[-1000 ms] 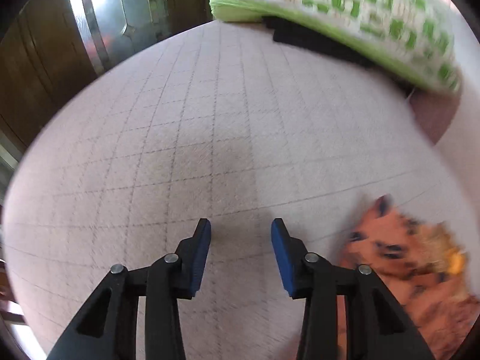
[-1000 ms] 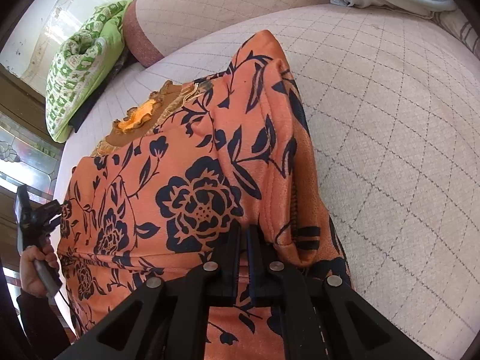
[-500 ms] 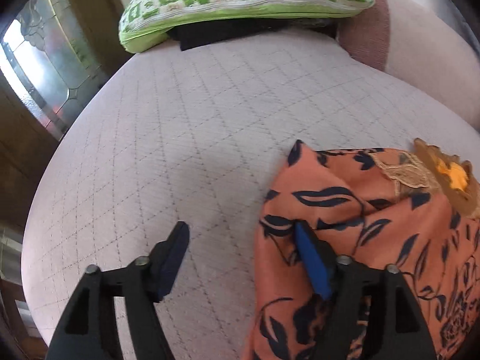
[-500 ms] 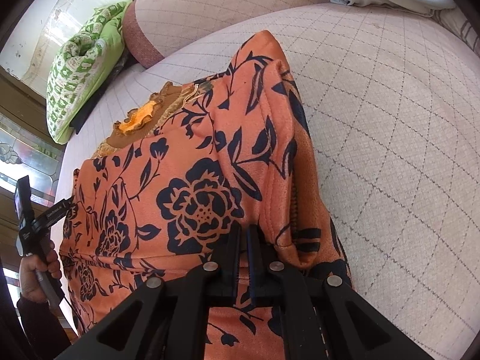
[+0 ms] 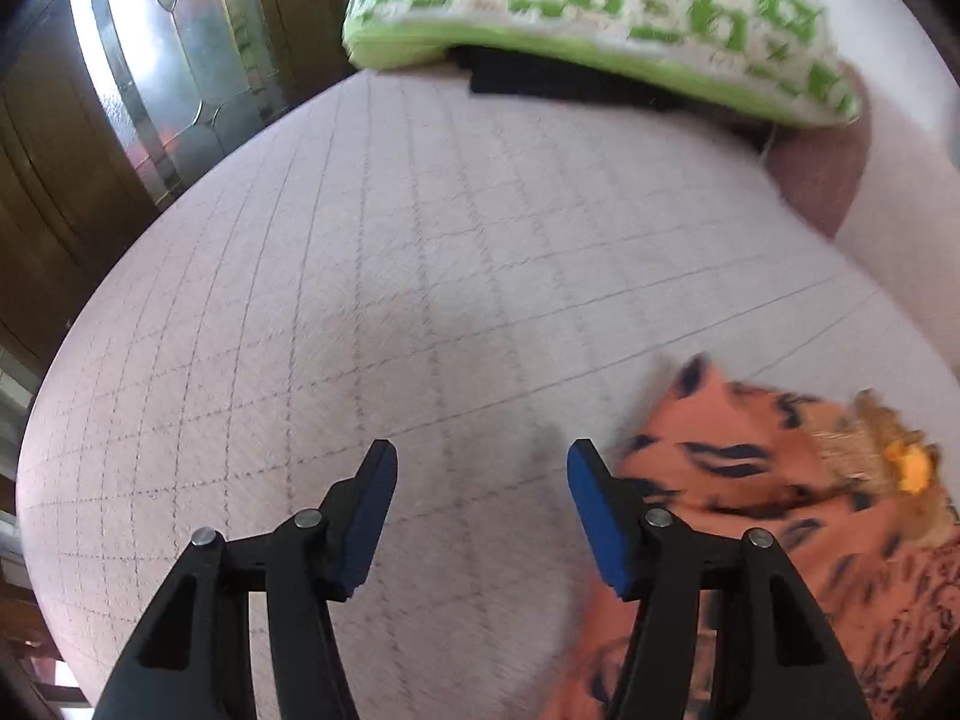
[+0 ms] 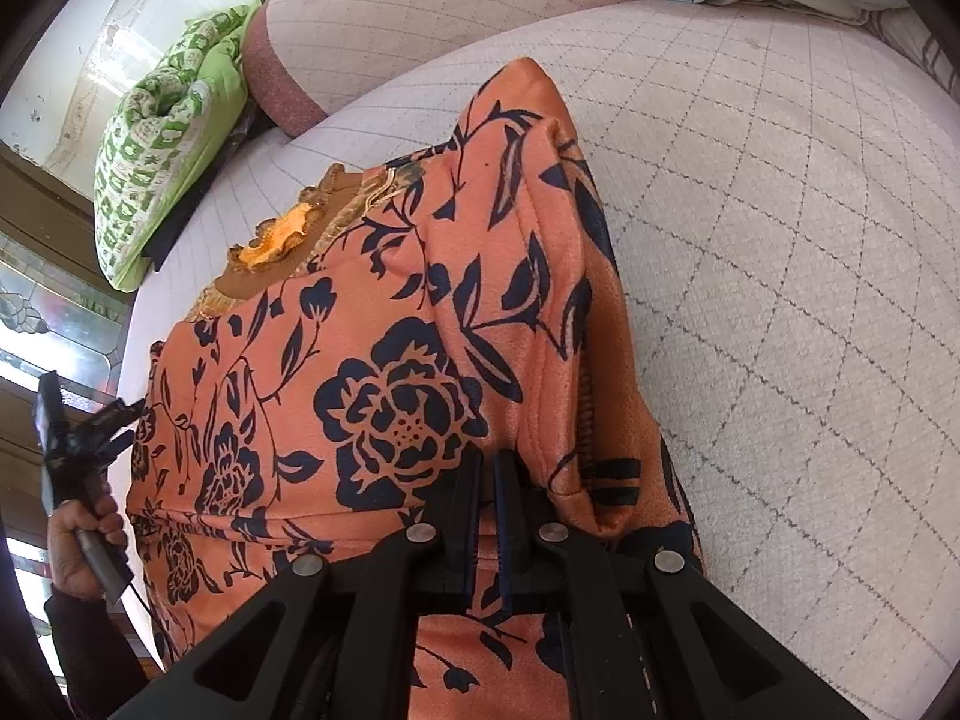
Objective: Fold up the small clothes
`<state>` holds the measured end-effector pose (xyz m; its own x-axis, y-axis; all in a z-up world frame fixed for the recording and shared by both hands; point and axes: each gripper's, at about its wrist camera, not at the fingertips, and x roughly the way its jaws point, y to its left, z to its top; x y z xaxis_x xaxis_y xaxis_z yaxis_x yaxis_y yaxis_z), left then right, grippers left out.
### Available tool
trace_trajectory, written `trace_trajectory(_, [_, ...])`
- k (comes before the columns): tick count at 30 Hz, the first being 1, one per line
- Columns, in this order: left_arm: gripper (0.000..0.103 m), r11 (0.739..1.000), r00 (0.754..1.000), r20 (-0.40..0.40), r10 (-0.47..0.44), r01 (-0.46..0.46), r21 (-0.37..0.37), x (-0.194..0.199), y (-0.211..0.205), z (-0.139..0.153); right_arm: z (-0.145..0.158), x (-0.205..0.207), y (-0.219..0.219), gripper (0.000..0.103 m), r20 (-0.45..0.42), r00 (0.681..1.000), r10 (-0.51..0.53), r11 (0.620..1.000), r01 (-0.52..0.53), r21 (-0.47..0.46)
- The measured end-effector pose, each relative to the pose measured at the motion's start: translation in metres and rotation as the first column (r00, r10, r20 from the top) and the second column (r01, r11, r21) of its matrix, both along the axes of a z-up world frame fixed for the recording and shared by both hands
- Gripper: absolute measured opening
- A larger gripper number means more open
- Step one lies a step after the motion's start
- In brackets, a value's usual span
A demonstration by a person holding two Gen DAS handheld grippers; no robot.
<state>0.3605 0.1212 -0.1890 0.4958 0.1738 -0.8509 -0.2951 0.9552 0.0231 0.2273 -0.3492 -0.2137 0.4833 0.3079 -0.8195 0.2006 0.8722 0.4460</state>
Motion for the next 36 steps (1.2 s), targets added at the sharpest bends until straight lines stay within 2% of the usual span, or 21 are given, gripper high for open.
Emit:
trace_trajectory(4, [0.061,0.99,0.993,0.028,-0.117,0.119,-0.071,-0.008,-0.026,0.02,0.003,-0.001,-0.004,0.005,0.011,1.0,-0.007,0.999,0.006,0.032])
trace_trajectory(7, [0.061,0.966,0.973,0.032,-0.228,0.23,-0.117,-0.028,-0.059,0.03,0.021,-0.007,-0.014,0.006,0.113,0.992,-0.049,0.997,0.042,0.063])
trace_trajectory(9, [0.061,0.95,0.958,0.024,-0.287,0.288,-0.123,-0.038,-0.077,0.032,0.034,-0.009,-0.017,0.006,0.178,0.982,-0.068,0.996,0.056,0.069])
trace_trajectory(11, [0.061,0.938,0.941,-0.002,-0.338,0.337,-0.081,-0.043,-0.091,0.024,0.032,-0.006,-0.016,0.007,0.181,0.981,-0.069,0.994,0.051,0.099])
trace_trajectory(13, [0.062,0.937,0.935,-0.077,-0.345,0.348,0.028,-0.044,-0.096,0.003,0.019,0.002,-0.013,0.008,0.121,0.99,-0.066,0.995,0.057,0.084])
trace_trajectory(14, [0.067,0.934,0.931,-0.116,-0.345,0.353,0.058,-0.045,-0.094,-0.009,0.009,0.009,-0.011,0.008,0.061,0.996,-0.071,0.996,0.068,0.05])
trace_trajectory(15, [0.068,0.932,0.931,-0.097,-0.351,0.357,0.057,-0.049,-0.092,-0.011,-0.002,0.013,-0.012,0.008,0.027,0.996,-0.081,0.995,0.079,0.066])
trace_trajectory(16, [0.068,0.933,0.933,-0.088,-0.349,0.355,0.057,-0.052,-0.089,-0.006,-0.003,0.013,-0.016,0.008,0.029,0.994,-0.107,0.989,0.104,0.109])
trace_trajectory(18, [0.068,0.941,0.94,-0.065,-0.336,0.338,0.028,-0.06,-0.08,0.005,0.006,0.012,-0.02,0.009,0.045,0.99,-0.133,0.98,0.125,0.157])
trace_trajectory(19, [0.068,0.944,0.944,-0.036,-0.329,0.329,-0.001,-0.066,-0.074,0.011,0.014,0.01,-0.019,0.009,0.087,0.986,-0.143,0.979,0.128,0.158])
trace_trajectory(21, [0.068,0.943,0.943,-0.035,-0.332,0.331,-0.038,-0.072,-0.066,0.014,0.026,0.012,-0.015,0.009,0.171,0.974,-0.148,0.984,0.127,0.125])
trace_trajectory(23, [0.068,0.937,0.937,-0.045,-0.347,0.344,-0.062,-0.082,-0.064,0.004,0.025,0.021,-0.011,0.011,0.208,0.966,-0.152,0.988,0.14,0.071])
trace_trajectory(24, [0.068,0.936,0.934,-0.064,-0.351,0.347,-0.06,-0.088,-0.065,-0.001,0.013,0.03,-0.01,0.011,0.181,0.97,-0.16,0.987,0.16,0.015])
trace_trajectory(25, [0.069,0.936,0.931,-0.095,-0.351,0.347,-0.06,-0.091,-0.063,-0.01,0.002,0.036,-0.009,0.012,0.143,0.977,-0.157,0.988,0.157,0.012])
trace_trajectory(26, [0.071,0.937,0.931,-0.115,-0.348,0.341,-0.074,-0.095,-0.06,-0.015,-0.004,0.036,-0.011,0.011,0.15,0.972,-0.181,0.983,0.173,0.06])
trace_trajectory(28, [0.072,0.943,0.94,-0.102,-0.325,0.313,-0.114,-0.104,-0.052,-0.011,0.008,0.029,-0.01,0.013,0.134,0.967,-0.216,0.974,0.203,0.101])
trace_trajectory(29, [0.072,0.944,0.943,-0.096,-0.318,0.306,-0.12,-0.108,-0.05,-0.008,0.016,0.023,-0.005,0.013,0.143,0.969,-0.2,0.975,0.182,0.127])
trace_trajectory(30, [0.072,0.946,0.946,-0.088,-0.31,0.299,-0.124,-0.114,-0.049,-0.004,0.023,0.013,0.002,0.013,0.176,0.968,-0.179,0.978,0.155,0.141])
trace_trajectory(33, [0.072,0.951,0.958,-0.036,-0.285,0.278,-0.136,-0.14,-0.047,0.008,0.042,-0.016,0.025,0.013,0.214,0.969,-0.124,0.991,0.112,0.067])
trace_trajectory(36, [0.072,0.928,0.95,0.069,-0.306,0.314,-0.202,-0.176,-0.048,0.021,0.066,-0.044,0.045,0.013,0.287,0.955,-0.072,0.997,0.065,0.036])
